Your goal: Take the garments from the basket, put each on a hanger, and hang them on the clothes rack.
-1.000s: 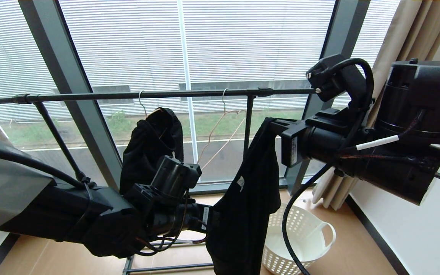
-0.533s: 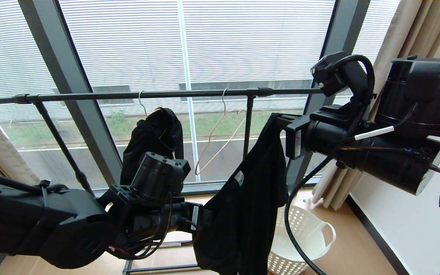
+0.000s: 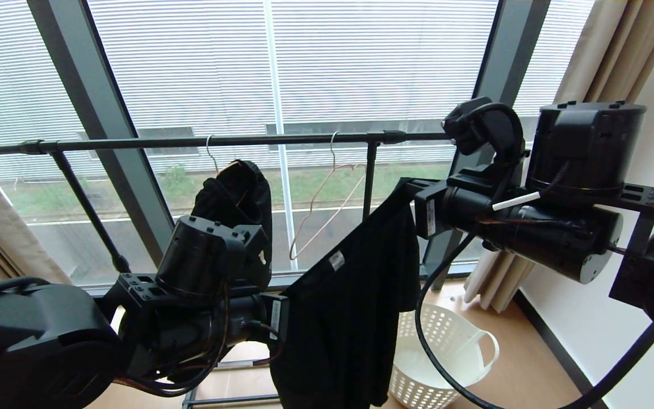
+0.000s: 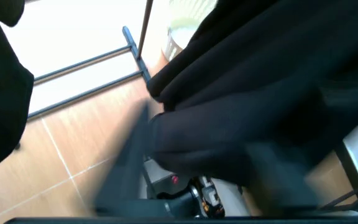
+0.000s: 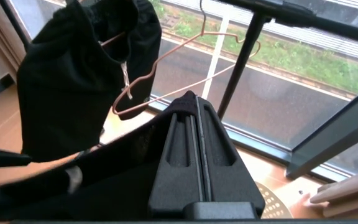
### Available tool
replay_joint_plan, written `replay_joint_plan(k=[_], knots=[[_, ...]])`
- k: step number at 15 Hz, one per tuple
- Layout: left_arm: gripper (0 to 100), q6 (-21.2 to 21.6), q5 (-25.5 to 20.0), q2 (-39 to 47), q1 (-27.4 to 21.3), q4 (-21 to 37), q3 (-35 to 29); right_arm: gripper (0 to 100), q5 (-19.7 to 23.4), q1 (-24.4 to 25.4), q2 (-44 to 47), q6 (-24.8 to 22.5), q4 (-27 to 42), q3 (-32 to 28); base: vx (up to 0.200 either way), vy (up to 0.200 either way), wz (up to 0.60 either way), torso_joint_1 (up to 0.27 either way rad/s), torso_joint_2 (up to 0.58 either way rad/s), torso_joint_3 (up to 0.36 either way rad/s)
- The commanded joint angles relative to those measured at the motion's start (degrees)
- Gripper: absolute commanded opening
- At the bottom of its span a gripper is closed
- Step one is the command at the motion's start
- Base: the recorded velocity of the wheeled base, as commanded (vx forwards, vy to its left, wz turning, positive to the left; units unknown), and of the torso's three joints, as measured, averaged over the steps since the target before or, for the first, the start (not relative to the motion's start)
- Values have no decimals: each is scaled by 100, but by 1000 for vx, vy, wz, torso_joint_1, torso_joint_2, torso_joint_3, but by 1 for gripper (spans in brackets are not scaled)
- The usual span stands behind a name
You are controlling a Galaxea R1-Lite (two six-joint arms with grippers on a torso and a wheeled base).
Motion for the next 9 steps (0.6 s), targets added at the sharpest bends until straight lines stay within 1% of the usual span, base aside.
replay_joint_plan(k=[1,4,5,7,8,9], knots=[[0,-12,11,-193,0,1,28,0,-10,-62,172,-8,-4,-24,0,0,0,0,0,0],[0,-3,195,-299,9,10,2,0,-10,-167,172,-184,23,28,0,0,0,0,0,0],[0,-3,257,-307,27,10,-51,0,-2,-246,145,-430,23,134,0,0,0,0,0,0],[0,6,266,-360,44,80,-236,0,7,-264,93,-676,5,301,0,0,0,0,0,0],[0,94,274,-413,88,318,-447,0,16,-264,5,-825,5,415,0,0,0,0,0,0],[0,138,327,-430,97,731,-763,0,25,-264,-57,-957,5,529,0,0,0,0,0,0]])
